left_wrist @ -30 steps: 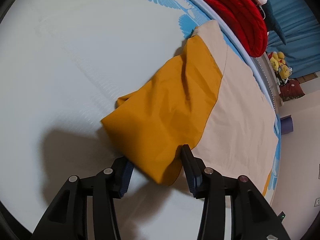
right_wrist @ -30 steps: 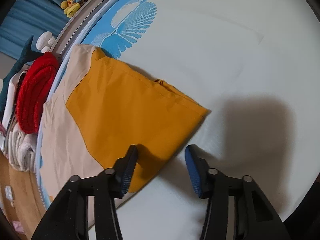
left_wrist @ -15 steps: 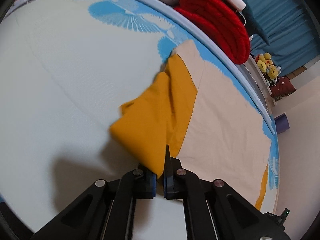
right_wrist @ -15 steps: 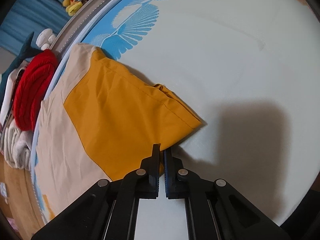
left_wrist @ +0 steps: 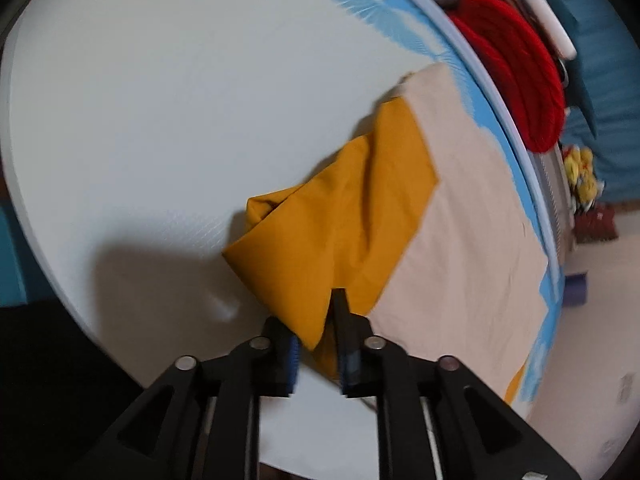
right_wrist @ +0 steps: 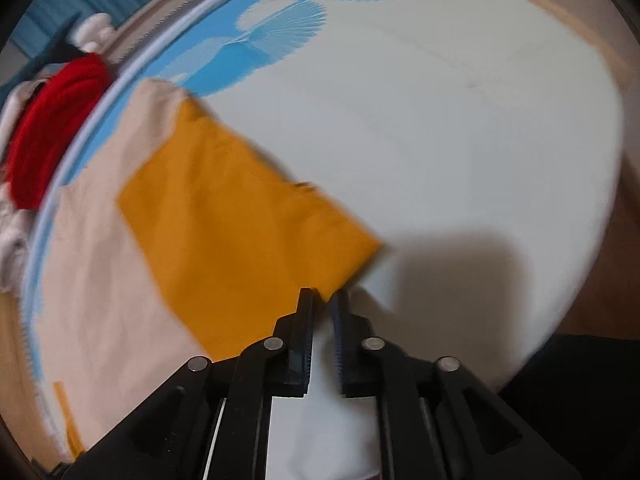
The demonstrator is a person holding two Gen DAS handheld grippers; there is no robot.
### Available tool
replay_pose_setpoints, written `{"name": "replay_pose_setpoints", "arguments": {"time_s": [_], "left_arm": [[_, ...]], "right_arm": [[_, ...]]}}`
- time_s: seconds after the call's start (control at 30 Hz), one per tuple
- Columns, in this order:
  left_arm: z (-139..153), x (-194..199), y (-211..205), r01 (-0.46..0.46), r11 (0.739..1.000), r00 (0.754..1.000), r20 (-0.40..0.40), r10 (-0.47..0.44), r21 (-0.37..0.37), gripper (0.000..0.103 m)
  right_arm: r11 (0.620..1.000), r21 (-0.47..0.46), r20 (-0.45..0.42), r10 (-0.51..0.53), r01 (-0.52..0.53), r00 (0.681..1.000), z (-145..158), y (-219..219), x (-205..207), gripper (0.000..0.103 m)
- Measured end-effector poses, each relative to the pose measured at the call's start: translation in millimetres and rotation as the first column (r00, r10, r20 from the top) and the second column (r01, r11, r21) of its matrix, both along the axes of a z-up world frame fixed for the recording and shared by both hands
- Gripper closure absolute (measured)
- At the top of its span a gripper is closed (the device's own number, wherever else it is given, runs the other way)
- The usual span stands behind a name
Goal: Fold large clothes
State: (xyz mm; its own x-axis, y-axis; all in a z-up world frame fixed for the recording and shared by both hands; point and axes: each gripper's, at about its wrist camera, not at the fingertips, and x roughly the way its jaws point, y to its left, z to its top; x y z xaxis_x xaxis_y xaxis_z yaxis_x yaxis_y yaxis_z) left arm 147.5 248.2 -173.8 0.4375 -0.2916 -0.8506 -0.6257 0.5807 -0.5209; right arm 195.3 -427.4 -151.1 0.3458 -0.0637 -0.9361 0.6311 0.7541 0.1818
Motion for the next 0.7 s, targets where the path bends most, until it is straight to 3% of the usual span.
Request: {"name": "replay_pose_setpoints", "arguments": {"time_s": [0.03, 0.1, 0.17, 0.27, 0.33, 0.43, 0.47, 0.5, 0.57, 0.63, 0.7], "left_arm": [[-9, 0, 3, -0.017, 0.999, 1.0, -0.008, 0.017, -0.046, 0.076], [-22, -3, 6, -0.046, 0.994, 0.999, -0.022, 0.044, -0.096, 0.073], [-26, -3, 7, -0.058, 0.993, 0.998, -0.015, 0.056, -0.104, 0.072], [-22, -1, 3, -0.053, 0.996, 0.999, -0.013, 0.052, -0.077, 0.072], [-19, -6, 7, -0.08, 0.995, 0.997, -0.021, 0.079, -0.056, 0.072], [-19, -8, 7, -0.079, 0.995, 0.997, -0.012, 0.079, -0.052, 0.073], [-21, -5, 6, -0.064, 0.996, 0.998, -0.004, 0.064, -0.059, 0.073], [-22, -6, 6, -0.056, 0.997, 0.998, 0.003, 0.056, -0.058, 0.075], [-21, -2, 4, -0.039, 0.998, 0.999, 0.018, 0.04, -0.045, 0.081], [-20, 0, 2, -0.011, 0.999, 0.999, 0.035, 0.012, -0.03, 0.09], [-16, 0, 0, 0.016, 1.0, 0.999, 0.052, -0.016, -0.006, 0.096]], "right_arm": [[0.999, -0.037, -0.01, -0.02, 0.02, 1.0, 2, -4, -3, 0.091], [0.992, -0.106, -0.005, -0.068, 0.067, 0.998, 13, -11, -12, 0.091], [0.982, -0.17, 0.056, -0.073, 0.082, 0.996, 30, -9, -18, 0.091], [0.966, -0.257, 0.202, 0.07, -0.016, 0.977, 67, 22, -12, 0.091], [0.936, -0.312, 0.275, 0.253, -0.163, 0.928, 87, 59, 0, 0.091], [0.83, -0.402, 0.321, 0.523, -0.387, 0.789, 105, 125, 7, 0.091], [0.783, -0.409, 0.322, 0.604, -0.469, 0.729, 105, 147, 8, 0.09], [0.714, -0.413, 0.311, 0.694, -0.565, 0.649, 103, 174, 8, 0.09], [0.606, -0.423, 0.271, 0.794, -0.673, 0.545, 93, 213, 4, 0.09], [0.535, -0.411, 0.226, 0.844, -0.739, 0.486, 79, 241, 2, 0.09], [0.481, -0.388, 0.163, 0.875, -0.786, 0.455, 59, 261, 2, 0.09]]}}
